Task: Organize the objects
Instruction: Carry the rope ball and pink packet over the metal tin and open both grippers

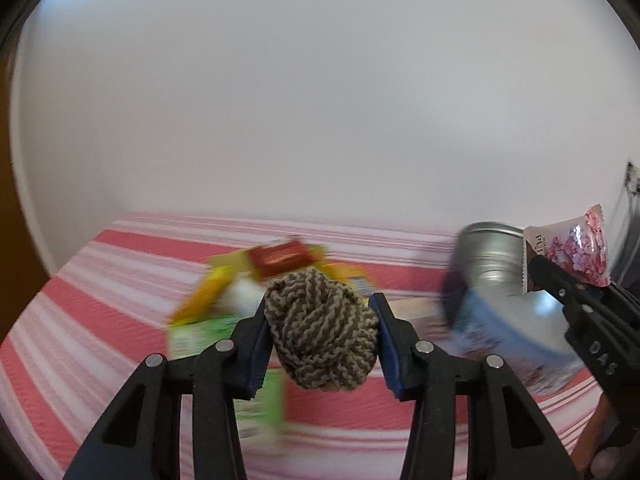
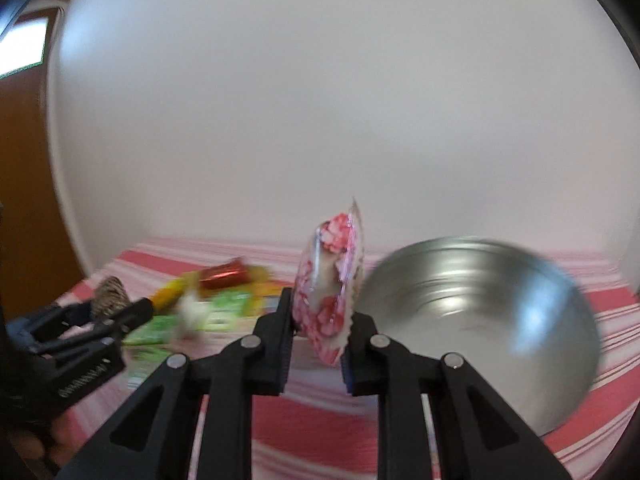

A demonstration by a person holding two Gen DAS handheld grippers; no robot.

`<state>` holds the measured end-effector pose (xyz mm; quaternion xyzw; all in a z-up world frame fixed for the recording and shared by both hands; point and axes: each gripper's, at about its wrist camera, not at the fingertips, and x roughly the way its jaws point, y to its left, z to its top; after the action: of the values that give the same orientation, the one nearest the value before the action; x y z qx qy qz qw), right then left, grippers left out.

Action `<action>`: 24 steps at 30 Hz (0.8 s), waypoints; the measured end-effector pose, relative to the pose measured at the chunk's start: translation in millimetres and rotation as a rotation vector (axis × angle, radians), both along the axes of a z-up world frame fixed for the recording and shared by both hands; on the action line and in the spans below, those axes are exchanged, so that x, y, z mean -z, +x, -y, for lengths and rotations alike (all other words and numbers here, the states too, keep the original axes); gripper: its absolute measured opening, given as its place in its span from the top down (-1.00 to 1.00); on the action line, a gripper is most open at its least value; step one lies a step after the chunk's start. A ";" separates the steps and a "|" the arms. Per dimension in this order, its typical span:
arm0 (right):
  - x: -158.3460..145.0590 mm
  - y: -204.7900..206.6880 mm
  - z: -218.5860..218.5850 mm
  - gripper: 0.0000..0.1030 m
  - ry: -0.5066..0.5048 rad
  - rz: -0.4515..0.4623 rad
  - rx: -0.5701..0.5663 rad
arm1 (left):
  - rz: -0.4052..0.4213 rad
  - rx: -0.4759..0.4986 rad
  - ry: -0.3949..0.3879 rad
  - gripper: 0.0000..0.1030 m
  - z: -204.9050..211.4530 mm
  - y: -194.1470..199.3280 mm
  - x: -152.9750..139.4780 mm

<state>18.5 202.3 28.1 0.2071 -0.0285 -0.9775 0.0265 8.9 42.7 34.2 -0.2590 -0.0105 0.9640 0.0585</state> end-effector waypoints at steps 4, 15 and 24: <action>-1.7 5.3 -41.9 0.62 0.029 0.001 0.114 | -0.021 0.067 0.000 0.06 -45.5 -9.7 -4.3; 13.8 -2.8 -118.2 0.62 0.041 0.089 0.306 | -0.011 0.180 -0.008 0.06 -133.3 -33.4 7.1; 19.4 -4.9 -131.8 0.62 0.044 0.151 0.316 | 0.042 0.201 -0.027 0.06 -166.2 -46.8 32.3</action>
<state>13.6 334.1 8.7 0.2734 -0.0411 -0.9516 -0.1340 -37.9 208.9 2.0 -0.2795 0.0271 0.9477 0.1515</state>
